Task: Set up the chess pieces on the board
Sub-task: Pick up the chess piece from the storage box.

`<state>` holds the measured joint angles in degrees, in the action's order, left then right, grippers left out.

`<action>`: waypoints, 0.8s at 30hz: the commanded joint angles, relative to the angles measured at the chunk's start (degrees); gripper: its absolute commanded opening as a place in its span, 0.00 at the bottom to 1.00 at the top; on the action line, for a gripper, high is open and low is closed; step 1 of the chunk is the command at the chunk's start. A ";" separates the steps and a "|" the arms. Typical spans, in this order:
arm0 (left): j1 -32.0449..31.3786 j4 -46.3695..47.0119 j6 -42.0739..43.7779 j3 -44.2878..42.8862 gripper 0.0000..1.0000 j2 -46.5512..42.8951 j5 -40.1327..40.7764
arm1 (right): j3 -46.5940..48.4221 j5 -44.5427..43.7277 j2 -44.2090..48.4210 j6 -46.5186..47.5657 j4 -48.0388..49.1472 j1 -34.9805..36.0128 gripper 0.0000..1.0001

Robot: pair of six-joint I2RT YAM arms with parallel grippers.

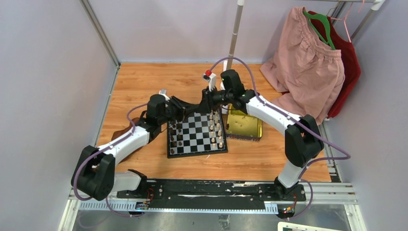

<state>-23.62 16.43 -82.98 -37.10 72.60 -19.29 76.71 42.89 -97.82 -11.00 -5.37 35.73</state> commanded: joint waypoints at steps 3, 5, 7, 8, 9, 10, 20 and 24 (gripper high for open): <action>0.62 4.15 -4.56 1.04 0.06 0.39 -1.73 | -3.16 -2.59 4.28 -1.73 8.67 0.21 0.33; 0.88 4.73 -5.66 1.17 0.05 0.39 -1.11 | -4.21 -3.00 4.91 -2.57 10.28 -0.03 0.33; 1.07 5.37 -6.66 1.27 0.05 0.42 -0.64 | -5.27 -3.37 5.68 -3.47 12.03 -0.36 0.33; 1.15 5.82 -7.13 1.39 0.05 0.49 -0.40 | -5.87 -3.72 6.05 -3.98 12.99 -0.47 0.33; 1.26 6.15 -7.59 1.48 0.05 0.49 -0.21 | -6.39 -4.08 6.43 -4.34 13.82 -0.49 0.33; 1.33 6.38 -8.01 1.49 0.05 0.45 0.04 | -6.88 -4.39 6.82 -4.58 14.53 -0.58 0.33; 2.67 11.40 -14.36 5.03 0.03 -0.93 3.67 | -10.17 -6.78 8.96 -7.63 21.17 -1.07 0.33; 2.96 14.29 -17.86 6.58 0.03 -1.33 5.55 | -11.26 -6.43 8.35 -9.70 24.20 -1.11 0.33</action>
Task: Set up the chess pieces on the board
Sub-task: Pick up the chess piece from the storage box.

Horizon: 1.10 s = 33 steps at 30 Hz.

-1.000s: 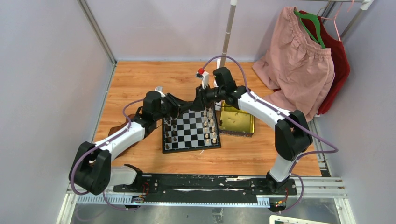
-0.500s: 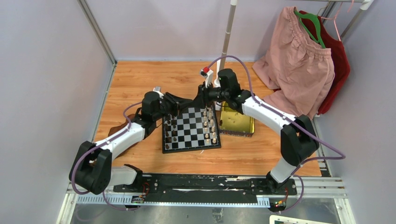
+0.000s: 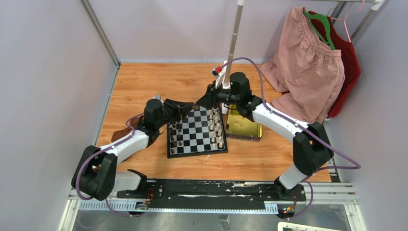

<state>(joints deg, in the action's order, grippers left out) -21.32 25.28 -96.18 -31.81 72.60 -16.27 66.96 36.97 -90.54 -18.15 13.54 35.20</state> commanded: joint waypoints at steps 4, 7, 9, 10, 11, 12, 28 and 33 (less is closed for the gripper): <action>0.75 10.81 -9.05 2.84 0.03 -0.30 3.64 | -3.36 0.00 0.08 -5.12 9.91 -0.57 0.33; 0.76 14.74 -12.08 4.00 0.02 0.53 4.49 | -4.37 0.03 -0.48 -6.44 12.45 -0.63 0.33; 0.76 16.84 -13.39 4.50 0.02 1.29 4.65 | -4.99 0.32 -1.05 -7.51 14.11 -0.62 0.33; 0.71 17.69 -13.90 4.62 0.02 1.63 4.47 | -5.14 0.45 -1.27 -7.87 14.88 -0.65 0.33; 0.75 18.52 -14.35 4.80 0.02 2.07 4.24 | -5.27 0.47 -1.55 -8.33 15.42 -0.70 0.33; 0.75 19.14 -14.65 4.90 0.02 2.28 4.17 | -5.52 0.40 -1.75 -8.61 16.13 -0.65 0.33; 0.75 22.51 -16.27 5.18 0.02 4.48 2.94 | -5.90 0.64 -3.96 -10.84 20.36 -1.10 0.34; 0.76 23.15 -16.41 5.18 0.02 5.23 2.66 | -5.25 1.04 -4.58 -11.40 20.82 -1.13 0.34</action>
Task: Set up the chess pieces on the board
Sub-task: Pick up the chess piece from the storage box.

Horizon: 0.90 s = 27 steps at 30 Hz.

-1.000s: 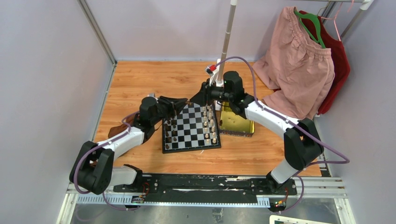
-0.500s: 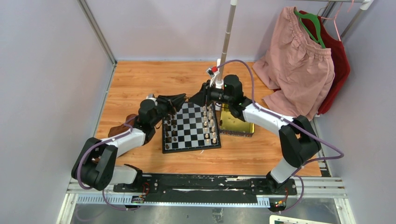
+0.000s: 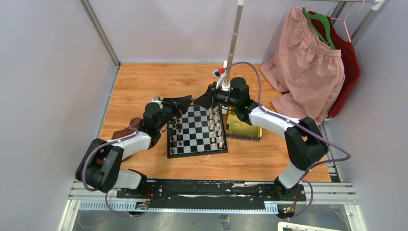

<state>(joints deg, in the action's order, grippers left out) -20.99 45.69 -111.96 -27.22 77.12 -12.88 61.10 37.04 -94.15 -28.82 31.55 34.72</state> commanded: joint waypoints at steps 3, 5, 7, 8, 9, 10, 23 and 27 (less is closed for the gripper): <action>0.43 2.90 -0.63 0.68 0.02 0.95 -0.80 | 1.02 1.11 -1.28 -0.80 2.81 -0.66 0.33; 0.43 3.07 -0.63 0.68 0.01 1.10 -0.87 | 1.15 1.11 -1.41 -0.92 2.90 -0.70 0.33; 0.43 3.01 -0.54 0.68 0.01 1.14 -0.89 | 1.26 1.11 -1.50 -0.89 3.07 -0.77 0.32; 0.43 2.92 -0.54 0.72 0.01 1.16 -0.92 | 1.35 1.11 -1.40 -0.90 3.08 -0.76 0.32; 0.43 2.91 -0.48 0.76 0.01 1.22 -0.96 | 1.38 1.15 -1.43 -0.89 3.08 -0.77 0.32; 0.42 2.91 -0.45 0.81 0.01 1.20 -0.92 | 1.47 1.16 -1.39 -0.93 3.08 -0.79 0.31; 0.43 3.00 -0.27 1.25 0.01 1.62 -0.86 | 2.16 1.79 -1.56 -1.39 3.55 -0.79 0.24; 0.43 3.00 -0.27 1.12 0.01 1.72 -1.02 | 2.59 2.19 -2.03 -1.59 3.65 -0.80 0.17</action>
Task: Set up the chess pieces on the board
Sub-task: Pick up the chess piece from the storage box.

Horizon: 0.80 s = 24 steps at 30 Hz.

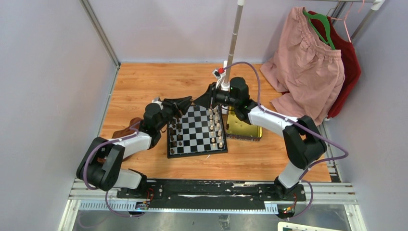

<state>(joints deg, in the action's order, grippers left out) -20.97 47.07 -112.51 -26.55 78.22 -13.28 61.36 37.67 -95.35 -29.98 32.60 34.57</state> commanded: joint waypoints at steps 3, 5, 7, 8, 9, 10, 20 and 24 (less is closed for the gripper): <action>0.40 1.54 0.30 0.40 0.01 0.70 -0.69 | 2.91 2.02 -1.21 -0.86 2.64 -0.65 0.13; 0.39 1.74 0.28 0.35 0.02 0.74 -0.63 | 3.21 2.22 -1.45 -1.05 2.73 -0.64 0.09; 0.40 2.24 0.47 0.23 0.04 0.91 -0.74 | 3.45 2.44 -1.58 -1.19 2.82 -0.64 0.04; 0.35 2.20 0.65 0.14 0.09 0.94 -0.97 | 3.56 2.55 -1.59 -1.32 2.89 -0.62 0.02; 0.39 1.90 0.83 0.02 0.15 0.94 -1.18 | 3.69 2.60 -1.65 -1.36 2.91 -0.64 0.00; 0.40 1.48 1.13 -0.07 0.22 0.87 -1.45 | 3.86 2.73 -1.67 -1.45 2.91 -0.60 0.00; 1.37 -2.72 6.06 0.06 0.62 -1.51 -2.18 | 6.99 3.64 -1.77 -0.59 -0.79 -0.53 0.00; 2.77 -6.24 8.90 1.14 0.64 -4.38 -1.61 | 9.56 3.46 -2.06 1.57 -5.63 -0.28 0.00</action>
<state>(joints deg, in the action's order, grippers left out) -19.75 45.36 -108.01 -26.55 77.14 -14.57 66.98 40.10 -97.08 -30.46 29.87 34.37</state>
